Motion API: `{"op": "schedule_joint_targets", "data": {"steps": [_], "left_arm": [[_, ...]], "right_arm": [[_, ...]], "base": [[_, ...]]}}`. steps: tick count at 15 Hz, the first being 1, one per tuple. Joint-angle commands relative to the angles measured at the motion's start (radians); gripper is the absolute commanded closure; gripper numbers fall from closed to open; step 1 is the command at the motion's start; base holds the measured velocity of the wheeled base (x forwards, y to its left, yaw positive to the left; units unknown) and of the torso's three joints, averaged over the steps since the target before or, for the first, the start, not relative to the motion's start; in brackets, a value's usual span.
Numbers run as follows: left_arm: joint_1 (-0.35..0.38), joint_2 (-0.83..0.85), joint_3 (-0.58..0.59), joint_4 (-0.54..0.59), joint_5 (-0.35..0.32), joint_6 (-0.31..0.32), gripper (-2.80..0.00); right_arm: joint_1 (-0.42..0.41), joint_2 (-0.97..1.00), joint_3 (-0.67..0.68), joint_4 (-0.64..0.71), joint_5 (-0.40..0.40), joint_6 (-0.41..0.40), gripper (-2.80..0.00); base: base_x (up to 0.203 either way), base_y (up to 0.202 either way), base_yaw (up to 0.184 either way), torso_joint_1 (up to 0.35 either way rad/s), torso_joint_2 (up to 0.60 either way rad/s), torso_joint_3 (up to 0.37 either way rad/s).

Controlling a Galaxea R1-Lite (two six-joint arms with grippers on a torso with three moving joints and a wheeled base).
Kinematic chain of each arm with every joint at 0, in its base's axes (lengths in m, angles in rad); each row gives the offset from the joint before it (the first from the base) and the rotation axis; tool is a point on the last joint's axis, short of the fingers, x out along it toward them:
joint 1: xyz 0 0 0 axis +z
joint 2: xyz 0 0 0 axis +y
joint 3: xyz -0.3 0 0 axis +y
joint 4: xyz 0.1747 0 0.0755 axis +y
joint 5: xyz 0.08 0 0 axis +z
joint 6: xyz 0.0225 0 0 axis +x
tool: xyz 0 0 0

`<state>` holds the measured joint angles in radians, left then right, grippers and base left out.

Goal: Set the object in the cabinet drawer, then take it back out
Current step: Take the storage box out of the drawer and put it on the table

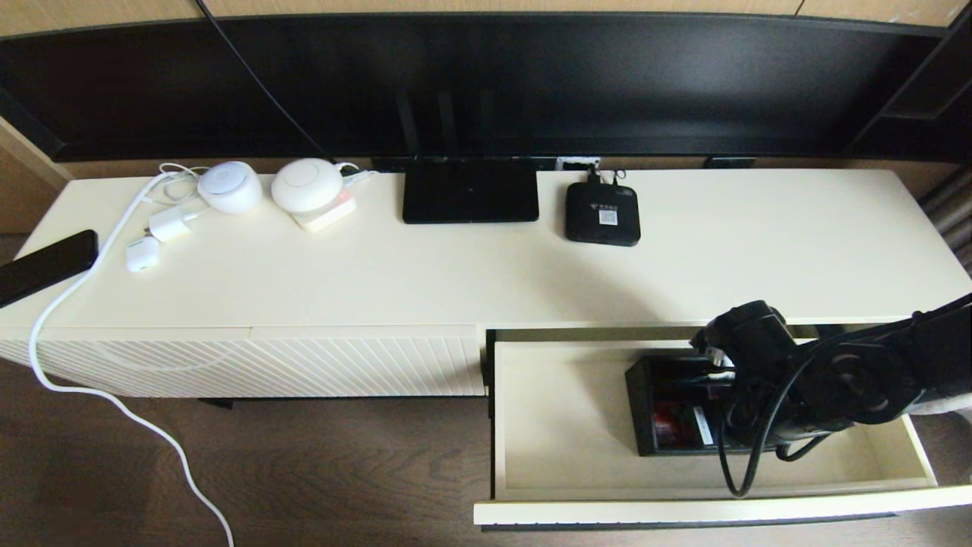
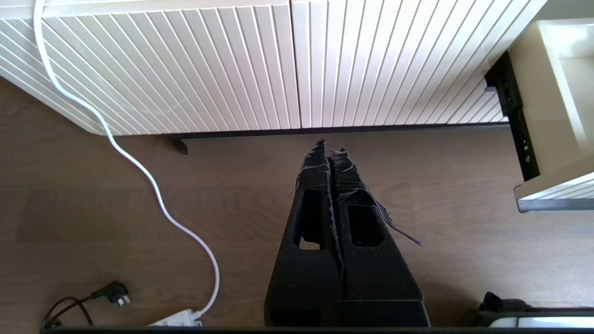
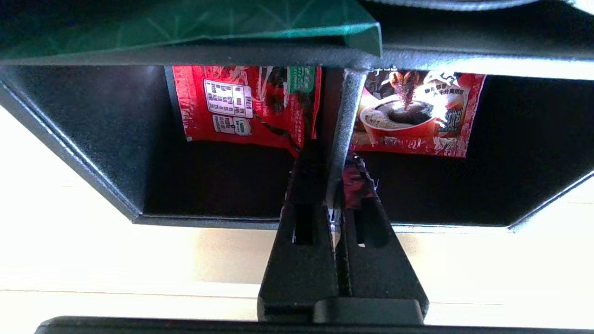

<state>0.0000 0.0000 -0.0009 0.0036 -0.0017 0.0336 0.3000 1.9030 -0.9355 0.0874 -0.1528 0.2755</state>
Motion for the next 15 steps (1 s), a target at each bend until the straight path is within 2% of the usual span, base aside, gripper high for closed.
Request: {"op": "schedule_joint_targets", "data": {"steps": [1,15], "left_arm": [[0.000,0.002,0.000,0.001,0.000,0.000,0.00],[0.000,0.002,0.000,0.001,0.000,0.000,0.00]], "right_arm": [[0.001,-0.025,0.006,0.002,-0.001,0.001,0.00],[0.004,-0.246,0.070,0.063,-0.004,-0.013,0.00]], "base": [[0.000,0.000,0.000,0.000,0.00,0.000],[0.000,0.000,0.000,0.000,0.00,0.000]]}}
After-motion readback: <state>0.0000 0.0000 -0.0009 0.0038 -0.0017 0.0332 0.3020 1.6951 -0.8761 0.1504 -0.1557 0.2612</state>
